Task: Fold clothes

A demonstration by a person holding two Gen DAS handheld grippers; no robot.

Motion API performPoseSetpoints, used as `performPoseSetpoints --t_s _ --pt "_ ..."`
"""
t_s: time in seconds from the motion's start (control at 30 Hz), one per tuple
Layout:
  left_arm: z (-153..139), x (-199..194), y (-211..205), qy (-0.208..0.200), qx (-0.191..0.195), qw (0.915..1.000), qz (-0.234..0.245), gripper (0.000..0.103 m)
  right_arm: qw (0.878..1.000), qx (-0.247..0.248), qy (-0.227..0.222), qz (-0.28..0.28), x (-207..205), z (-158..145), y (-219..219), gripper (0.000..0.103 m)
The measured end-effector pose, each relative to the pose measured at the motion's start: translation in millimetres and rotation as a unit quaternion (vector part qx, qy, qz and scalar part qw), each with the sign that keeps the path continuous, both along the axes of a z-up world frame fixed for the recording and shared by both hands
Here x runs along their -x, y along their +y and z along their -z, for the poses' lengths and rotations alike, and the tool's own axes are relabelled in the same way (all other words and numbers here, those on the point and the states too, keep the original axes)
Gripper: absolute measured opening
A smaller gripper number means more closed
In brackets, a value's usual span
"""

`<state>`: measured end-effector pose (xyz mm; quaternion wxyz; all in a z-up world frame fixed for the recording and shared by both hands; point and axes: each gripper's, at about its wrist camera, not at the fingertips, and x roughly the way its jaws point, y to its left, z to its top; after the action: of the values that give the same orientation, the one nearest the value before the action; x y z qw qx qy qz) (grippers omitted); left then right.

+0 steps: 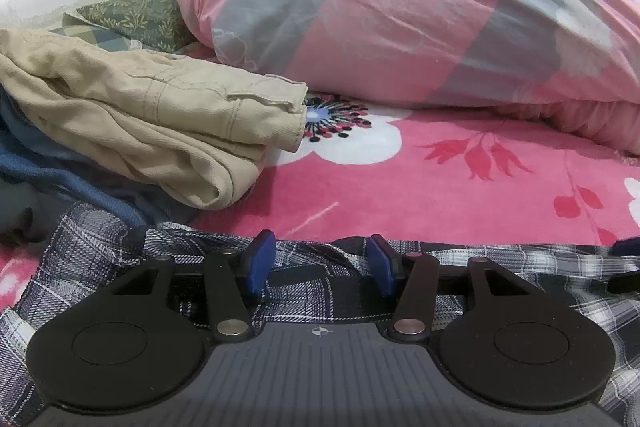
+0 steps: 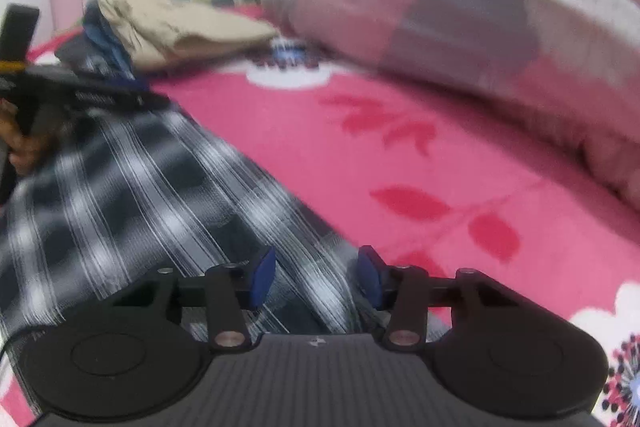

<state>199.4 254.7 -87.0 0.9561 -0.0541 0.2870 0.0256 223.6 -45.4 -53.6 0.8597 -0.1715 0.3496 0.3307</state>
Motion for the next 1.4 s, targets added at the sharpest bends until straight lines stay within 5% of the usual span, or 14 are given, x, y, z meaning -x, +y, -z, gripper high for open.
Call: performPoseSetpoints --t_s 0.07,0.23,0.5,0.7,0.87,0.93,1.07,1.23,1.33,1.4 --pt "0.4 -0.1 0.0 0.0 0.0 1.0 0.0 0.051 1.0 0.002 0.0 -0.005 3.0 -1.3 -0.3 0.018" --pt "1.6 0.7 0.0 -0.003 0.0 1.0 0.0 0.051 0.997 0.038 -0.063 -0.01 22.6 -7.9 10.7 0.002" --pt "-2.0 -1.6 2.3 -0.001 0.003 1.0 -0.001 0.051 0.991 0.043 -0.116 0.043 14.5 -22.8 17.0 0.001" --pt "2.5 -5.0 -0.3 0.006 -0.006 1.0 -0.003 0.052 0.996 0.049 -0.061 0.052 -14.5 11.1 17.7 0.001" --pt "3.7 -4.5 -2.1 0.004 -0.014 0.9999 -0.004 0.052 0.997 -0.014 -0.02 0.077 -27.2 20.2 -1.4 0.002" --pt "1.5 -3.1 -0.1 0.004 -0.009 0.9999 -0.005 0.053 0.993 -0.062 0.021 0.097 -36.9 18.6 -15.5 0.01" --pt "-5.8 -0.9 1.5 0.01 -0.008 0.9999 -0.011 0.055 0.952 -0.211 0.146 0.169 -62.5 -1.2 -65.9 0.074" --pt "-24.3 11.6 -12.0 0.001 -0.033 0.9993 -0.02 0.055 0.901 -0.323 0.144 0.253 -40.4 -46.5 -142.3 0.087" --pt "-31.5 11.7 -44.3 -0.008 -0.028 0.9996 0.005 0.056 0.867 -0.388 0.118 0.289 7.5 -69.9 -201.0 0.088" --pt "-33.6 9.0 -68.8 -0.01 -0.023 0.9994 0.024 0.056 0.855 -0.406 0.095 0.307 50.7 -79.2 -232.7 0.088"
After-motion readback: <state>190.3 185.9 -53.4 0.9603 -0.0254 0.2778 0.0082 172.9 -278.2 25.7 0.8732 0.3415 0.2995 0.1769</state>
